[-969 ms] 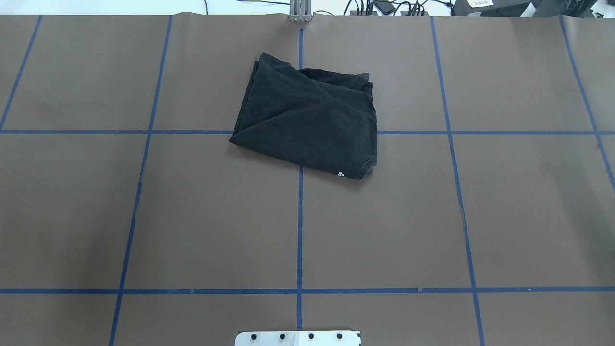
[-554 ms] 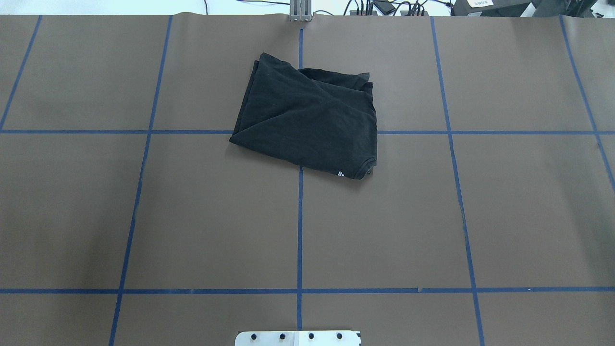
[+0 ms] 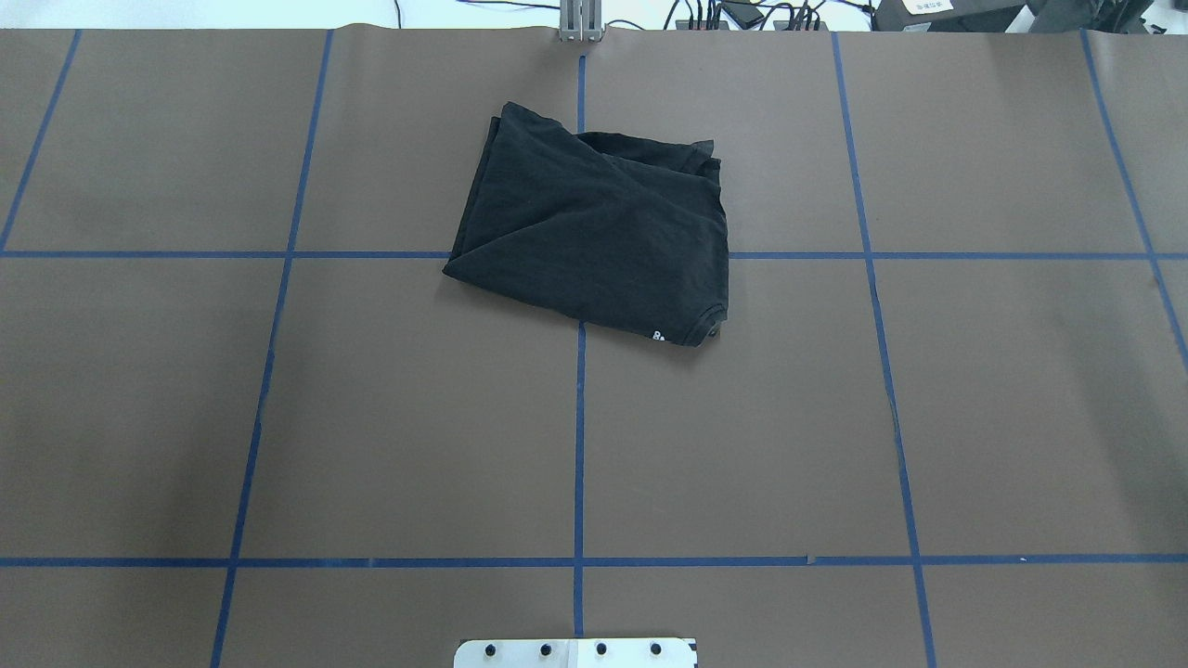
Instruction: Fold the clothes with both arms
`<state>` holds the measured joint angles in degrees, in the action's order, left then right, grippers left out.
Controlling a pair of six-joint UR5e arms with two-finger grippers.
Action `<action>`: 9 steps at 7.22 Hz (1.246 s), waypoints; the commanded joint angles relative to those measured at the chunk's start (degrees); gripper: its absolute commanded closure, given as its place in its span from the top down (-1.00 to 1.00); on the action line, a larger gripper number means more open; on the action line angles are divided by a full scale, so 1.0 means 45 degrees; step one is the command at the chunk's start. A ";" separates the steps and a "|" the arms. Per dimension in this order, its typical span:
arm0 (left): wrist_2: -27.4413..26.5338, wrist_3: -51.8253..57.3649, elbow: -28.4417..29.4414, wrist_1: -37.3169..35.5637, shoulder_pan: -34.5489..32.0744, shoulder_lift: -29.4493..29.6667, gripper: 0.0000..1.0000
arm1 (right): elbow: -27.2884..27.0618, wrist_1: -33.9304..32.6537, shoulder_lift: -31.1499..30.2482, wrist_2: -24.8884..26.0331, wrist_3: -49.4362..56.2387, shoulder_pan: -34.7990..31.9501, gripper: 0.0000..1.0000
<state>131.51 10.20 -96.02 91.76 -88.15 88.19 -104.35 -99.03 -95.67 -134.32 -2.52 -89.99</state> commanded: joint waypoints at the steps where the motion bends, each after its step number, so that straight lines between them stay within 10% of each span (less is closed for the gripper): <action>1: 0.0013 0.0000 -0.0010 0.0000 0.0000 0.0030 0.99 | -0.0034 -0.0338 0.0049 0.0102 0.0637 -0.0080 1.00; 9: 0.0033 -0.2168 -0.0088 0.0039 0.0000 -0.0048 0.99 | -0.0072 -0.0338 0.0049 0.0063 0.0462 -0.0119 1.00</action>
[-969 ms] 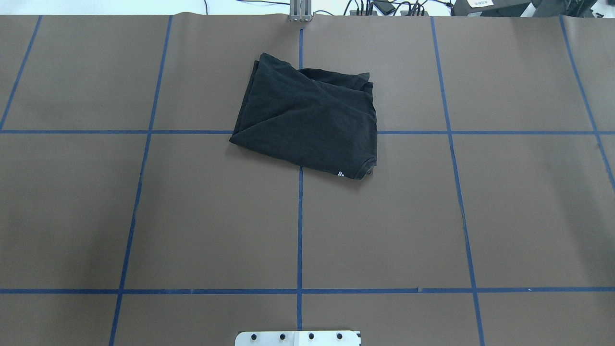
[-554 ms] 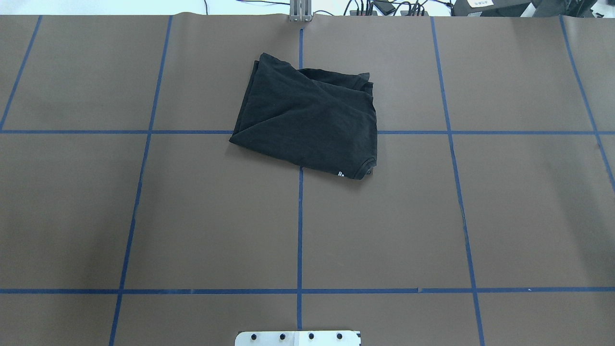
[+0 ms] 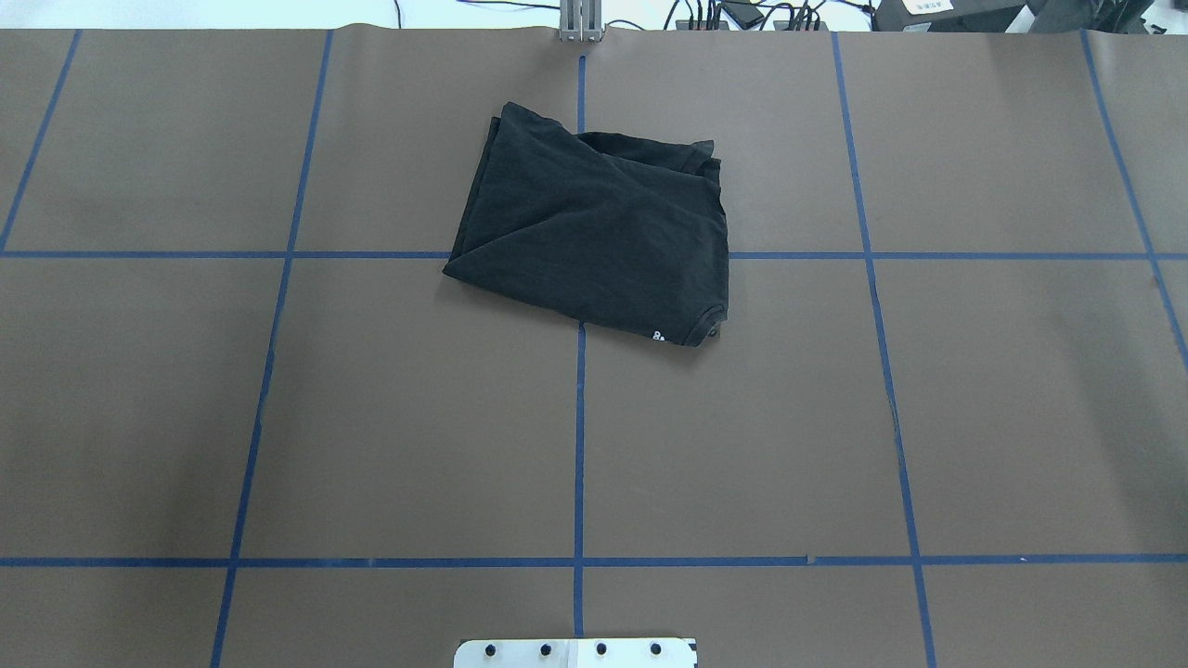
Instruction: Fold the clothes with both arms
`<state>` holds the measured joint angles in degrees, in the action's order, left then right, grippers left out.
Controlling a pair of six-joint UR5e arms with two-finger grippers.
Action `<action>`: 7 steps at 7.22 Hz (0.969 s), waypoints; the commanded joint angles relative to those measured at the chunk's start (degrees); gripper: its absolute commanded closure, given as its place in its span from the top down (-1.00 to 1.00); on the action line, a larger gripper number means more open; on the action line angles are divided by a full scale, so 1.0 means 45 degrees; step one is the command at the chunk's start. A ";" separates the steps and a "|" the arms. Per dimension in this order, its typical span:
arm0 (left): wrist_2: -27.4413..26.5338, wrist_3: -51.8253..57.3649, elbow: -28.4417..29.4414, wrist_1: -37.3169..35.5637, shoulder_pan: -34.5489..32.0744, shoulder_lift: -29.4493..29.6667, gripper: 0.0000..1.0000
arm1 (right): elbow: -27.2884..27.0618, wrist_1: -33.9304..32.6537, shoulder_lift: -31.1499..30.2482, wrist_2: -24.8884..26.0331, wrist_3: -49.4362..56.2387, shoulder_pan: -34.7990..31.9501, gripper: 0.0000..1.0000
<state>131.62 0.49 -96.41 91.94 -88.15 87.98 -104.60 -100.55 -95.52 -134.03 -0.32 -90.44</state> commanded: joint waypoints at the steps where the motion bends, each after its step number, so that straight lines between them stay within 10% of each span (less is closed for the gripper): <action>1: 0.0008 -0.0012 0.0018 -0.0002 0.0000 -0.0001 0.99 | 0.0003 0.0000 0.0016 0.0000 -0.0027 0.0000 1.00; 7: 0.0008 -0.0129 0.0019 -0.0002 0.0000 -0.0021 0.99 | 0.0042 -0.0020 0.0054 0.0155 -0.0066 0.0000 1.00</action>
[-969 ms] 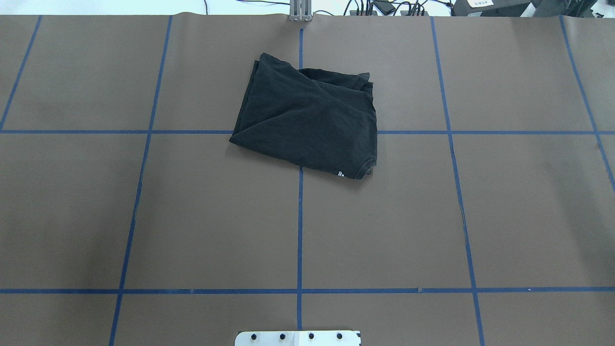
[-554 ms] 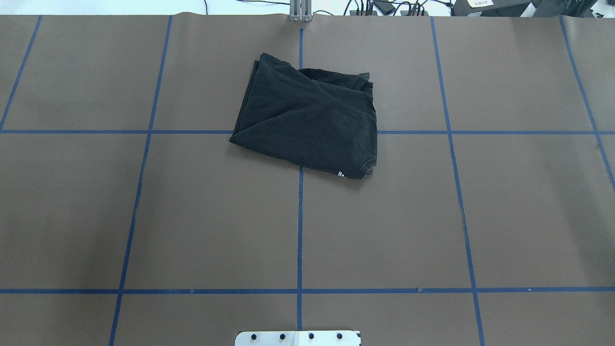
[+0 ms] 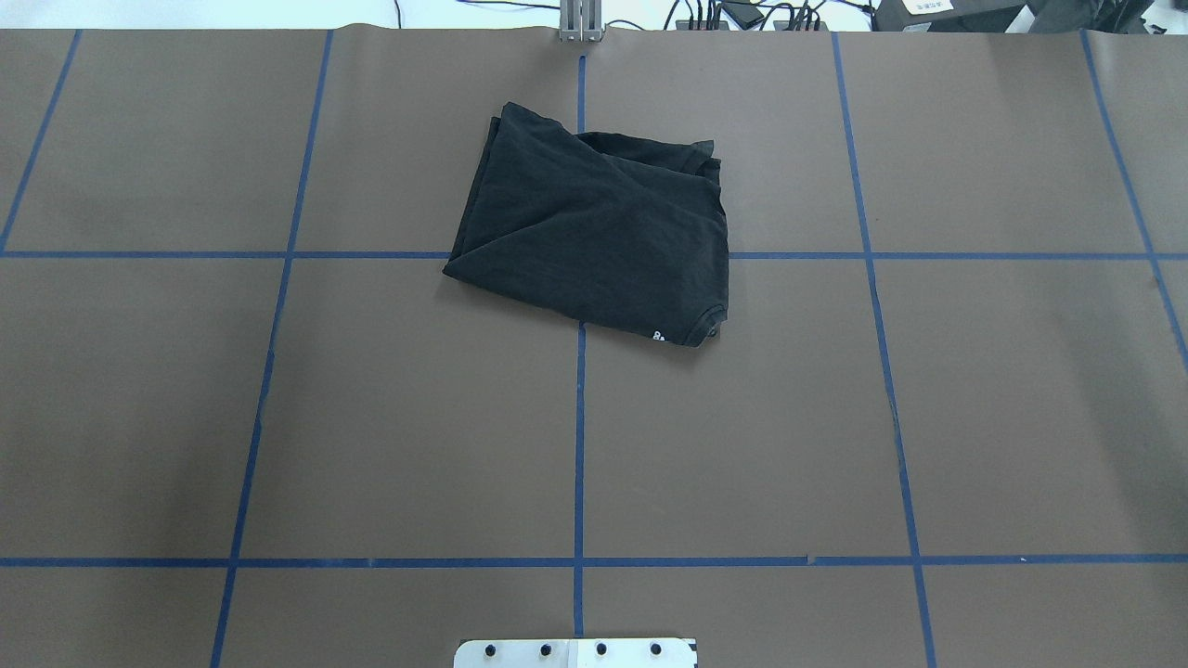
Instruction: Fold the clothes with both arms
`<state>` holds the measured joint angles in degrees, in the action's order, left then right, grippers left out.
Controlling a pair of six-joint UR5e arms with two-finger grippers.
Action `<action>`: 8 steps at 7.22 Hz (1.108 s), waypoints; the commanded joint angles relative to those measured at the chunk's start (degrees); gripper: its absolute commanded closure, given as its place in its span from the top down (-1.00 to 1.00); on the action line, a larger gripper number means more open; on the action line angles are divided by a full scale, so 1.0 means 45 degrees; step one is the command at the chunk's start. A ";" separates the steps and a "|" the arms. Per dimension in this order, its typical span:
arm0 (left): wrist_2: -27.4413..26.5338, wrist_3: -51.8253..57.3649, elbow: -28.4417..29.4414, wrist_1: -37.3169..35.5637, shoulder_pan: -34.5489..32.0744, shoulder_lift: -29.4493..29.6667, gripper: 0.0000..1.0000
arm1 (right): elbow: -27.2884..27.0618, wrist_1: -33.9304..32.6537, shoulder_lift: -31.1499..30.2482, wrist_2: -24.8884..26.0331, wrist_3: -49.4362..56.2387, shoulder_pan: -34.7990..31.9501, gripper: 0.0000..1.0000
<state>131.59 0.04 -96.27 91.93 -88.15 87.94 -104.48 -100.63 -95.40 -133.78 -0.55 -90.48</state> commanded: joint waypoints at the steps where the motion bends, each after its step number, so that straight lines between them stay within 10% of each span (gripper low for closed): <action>1: 0.0015 -0.0030 -0.0032 0.0000 0.0000 -0.0011 0.99 | 0.0247 -0.0001 0.0144 0.0100 -0.0112 0.0009 1.00; 8: 0.0015 0.0029 -0.0130 0.0078 0.0000 -0.0206 0.99 | 0.1030 0.0135 0.0692 0.0120 -0.0074 0.0009 1.00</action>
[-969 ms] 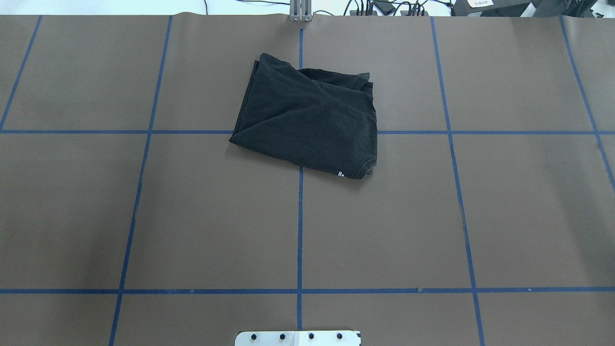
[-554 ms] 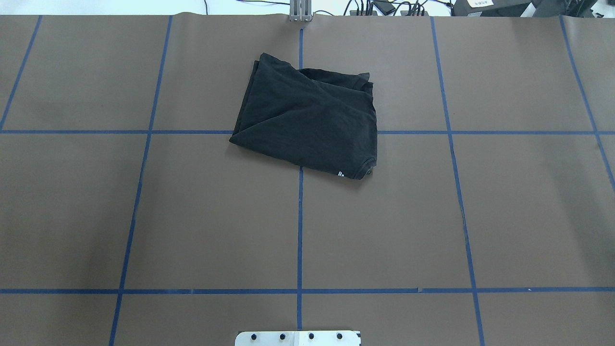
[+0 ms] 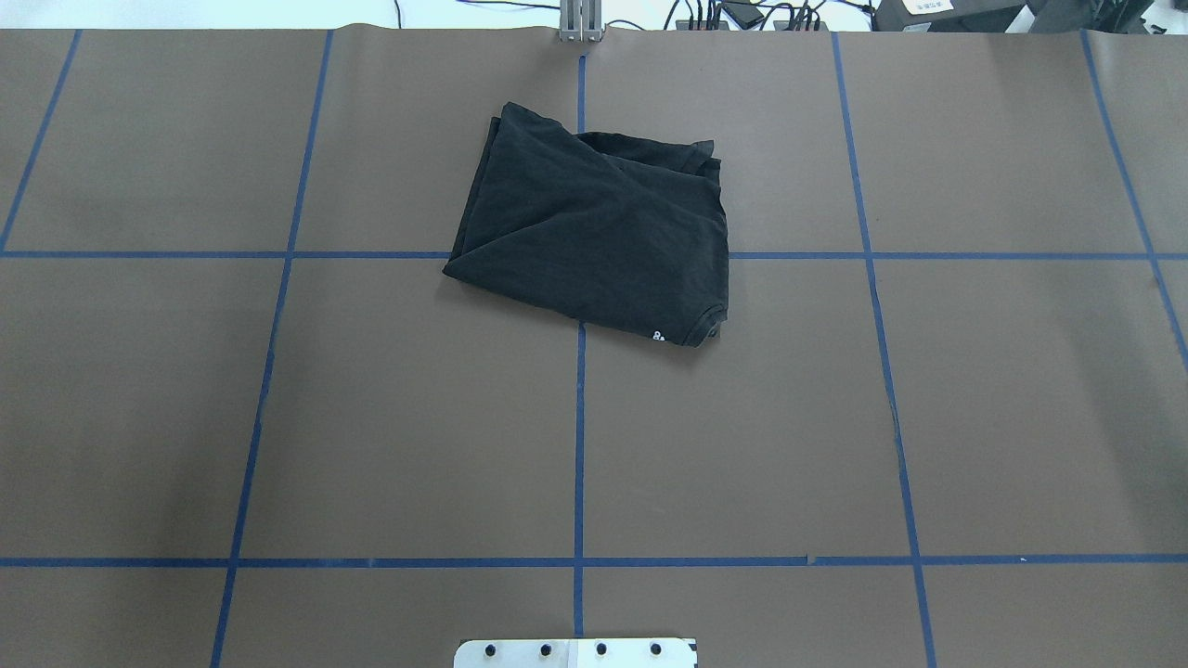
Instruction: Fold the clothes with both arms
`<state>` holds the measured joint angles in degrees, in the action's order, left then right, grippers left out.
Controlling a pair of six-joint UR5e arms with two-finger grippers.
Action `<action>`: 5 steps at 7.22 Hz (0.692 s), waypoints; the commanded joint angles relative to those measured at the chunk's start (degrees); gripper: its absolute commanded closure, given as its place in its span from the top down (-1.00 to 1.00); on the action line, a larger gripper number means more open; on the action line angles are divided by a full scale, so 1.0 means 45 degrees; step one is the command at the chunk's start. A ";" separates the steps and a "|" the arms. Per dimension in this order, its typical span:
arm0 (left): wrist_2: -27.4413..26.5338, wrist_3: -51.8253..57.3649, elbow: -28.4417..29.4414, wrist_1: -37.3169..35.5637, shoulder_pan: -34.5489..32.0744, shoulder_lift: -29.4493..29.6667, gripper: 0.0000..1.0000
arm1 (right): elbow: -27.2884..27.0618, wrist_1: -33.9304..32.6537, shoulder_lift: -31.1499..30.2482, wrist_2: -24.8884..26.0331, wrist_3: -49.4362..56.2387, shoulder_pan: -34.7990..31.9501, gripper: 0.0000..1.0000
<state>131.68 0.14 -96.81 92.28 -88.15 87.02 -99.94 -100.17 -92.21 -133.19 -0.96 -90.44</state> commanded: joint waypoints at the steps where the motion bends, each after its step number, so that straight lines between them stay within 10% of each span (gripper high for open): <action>1: -0.0024 0.0007 -0.0011 0.0001 0.0000 -0.0001 1.00 | 0.0021 0.0033 -0.0017 -0.0012 0.0037 0.0000 1.00; 5: -0.0025 0.0007 -0.0011 0.0001 0.0020 -0.0001 0.99 | 0.0178 0.0053 -0.0036 -0.0031 0.0135 0.0000 1.00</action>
<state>131.57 0.15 -96.86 92.28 -88.07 87.01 -99.14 -99.94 -92.31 -133.26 -0.39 -90.44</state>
